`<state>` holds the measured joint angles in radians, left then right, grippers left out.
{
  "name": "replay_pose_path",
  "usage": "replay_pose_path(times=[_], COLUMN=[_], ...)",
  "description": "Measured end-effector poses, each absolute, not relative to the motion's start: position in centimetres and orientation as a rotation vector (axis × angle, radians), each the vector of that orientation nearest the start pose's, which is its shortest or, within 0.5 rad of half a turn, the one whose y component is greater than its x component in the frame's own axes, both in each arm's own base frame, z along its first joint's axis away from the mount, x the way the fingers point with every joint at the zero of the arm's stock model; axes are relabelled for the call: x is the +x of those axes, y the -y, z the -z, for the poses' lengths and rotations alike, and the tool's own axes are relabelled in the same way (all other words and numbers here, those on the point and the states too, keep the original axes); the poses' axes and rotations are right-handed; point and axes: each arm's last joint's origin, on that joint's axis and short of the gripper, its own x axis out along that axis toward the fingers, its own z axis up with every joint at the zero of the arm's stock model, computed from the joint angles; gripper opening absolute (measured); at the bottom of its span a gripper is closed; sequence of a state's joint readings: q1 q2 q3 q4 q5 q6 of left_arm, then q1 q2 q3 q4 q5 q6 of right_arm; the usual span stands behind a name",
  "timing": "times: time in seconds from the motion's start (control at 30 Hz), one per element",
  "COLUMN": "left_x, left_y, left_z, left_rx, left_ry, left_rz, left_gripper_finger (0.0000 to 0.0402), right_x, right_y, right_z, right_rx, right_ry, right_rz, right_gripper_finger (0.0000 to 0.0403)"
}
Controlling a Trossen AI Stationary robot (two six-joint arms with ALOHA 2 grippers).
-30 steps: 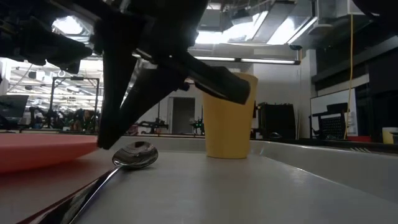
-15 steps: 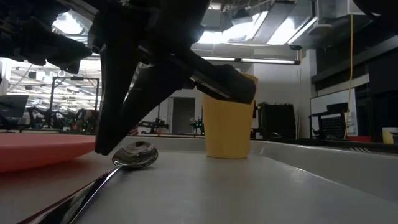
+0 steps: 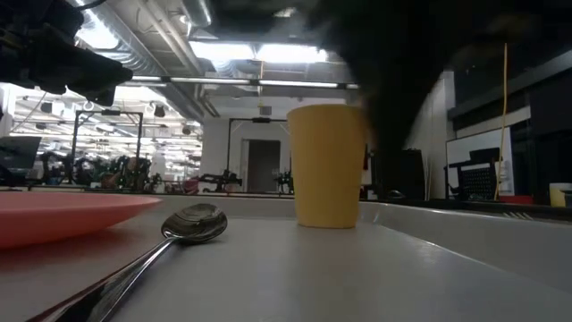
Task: Pick and place plate/cup/fork/spoon on tray
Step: Put the orange fork on the gray tray to the right of the black spoon
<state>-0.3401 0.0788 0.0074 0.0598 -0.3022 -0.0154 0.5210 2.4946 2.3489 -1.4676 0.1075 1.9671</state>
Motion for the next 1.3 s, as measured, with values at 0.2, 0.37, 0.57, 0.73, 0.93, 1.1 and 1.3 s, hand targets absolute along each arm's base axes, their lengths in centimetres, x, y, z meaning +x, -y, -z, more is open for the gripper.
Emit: replay_pose_path(times=[0.2, 0.37, 0.57, 0.73, 0.93, 1.1, 1.3], left_x=[9.8, 9.8, 9.8, 9.8, 9.8, 9.8, 9.8], left_y=[2.5, 2.5, 2.5, 2.5, 2.5, 2.5, 2.5], left_z=[-16.6, -16.6, -16.6, -16.6, -16.6, -16.6, -16.6], left_rx=[-0.012, -0.012, -0.012, -0.012, -0.012, -0.012, -0.012], left_ry=[-0.012, -0.012, -0.012, -0.011, -0.012, -0.011, -0.012], left_rz=[0.036, 0.036, 0.035, 0.035, 0.035, 0.035, 0.035], left_gripper_finger=[0.0080, 0.0080, 0.0080, 0.0080, 0.0080, 0.0080, 0.0080], right_x=[39.0, 38.4, 38.0, 36.9, 33.1, 29.6, 27.8], right_y=[-25.5, -26.3, -26.5, -25.4, -23.0, -20.6, -18.9], right_z=[-20.0, -20.2, -19.8, -20.2, -20.8, -23.3, -25.4], right_rx=[0.993, 0.980, 0.883, 0.822, 0.812, 0.858, 0.803], right_ry=[-1.165, -1.169, -1.226, -1.289, -1.317, -1.237, -1.169], right_rz=[1.241, 1.224, 1.162, 1.160, 1.312, 1.380, 1.295], right_gripper_finger=[0.0006, 0.0006, 0.0006, 0.0006, 0.0006, 0.0006, 0.0006])
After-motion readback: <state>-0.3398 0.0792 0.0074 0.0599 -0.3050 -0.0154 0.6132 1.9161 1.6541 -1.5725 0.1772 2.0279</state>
